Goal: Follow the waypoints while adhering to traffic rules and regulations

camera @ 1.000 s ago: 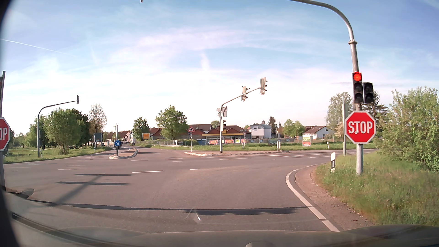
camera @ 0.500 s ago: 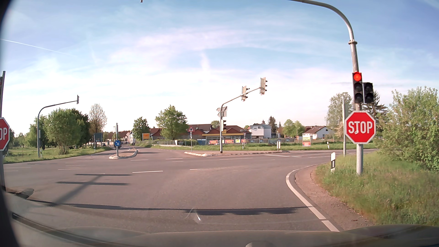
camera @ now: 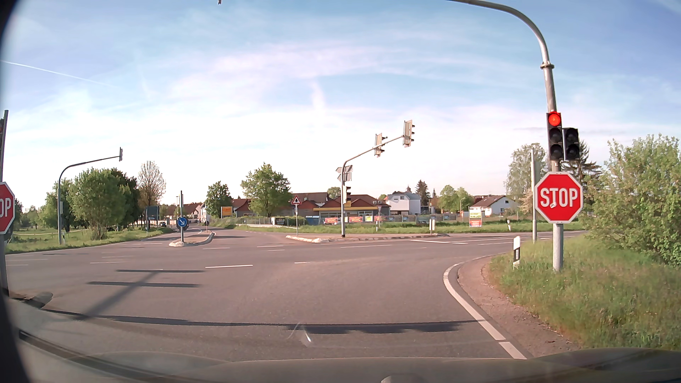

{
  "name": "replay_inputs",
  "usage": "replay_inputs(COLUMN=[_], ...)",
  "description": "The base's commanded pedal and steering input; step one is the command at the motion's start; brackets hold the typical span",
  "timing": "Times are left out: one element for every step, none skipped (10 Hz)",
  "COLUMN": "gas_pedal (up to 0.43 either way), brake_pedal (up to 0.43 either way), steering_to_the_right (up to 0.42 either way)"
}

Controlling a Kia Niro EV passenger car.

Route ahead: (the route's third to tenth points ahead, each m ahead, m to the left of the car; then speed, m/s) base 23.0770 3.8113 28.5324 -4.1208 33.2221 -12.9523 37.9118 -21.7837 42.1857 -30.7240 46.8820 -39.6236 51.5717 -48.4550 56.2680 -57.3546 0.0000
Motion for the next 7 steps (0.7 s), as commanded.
replay_inputs(gas_pedal=[0.000, 0.000, 0.000, 0.000, 0.000, 0.000, 0.000], brake_pedal=[0.268, 0.268, 0.268, 0.262, 0.256, 0.152, 0.018], steering_to_the_right=[-0.005, -0.005, -0.005, -0.005, -0.005, -0.005, -0.005])
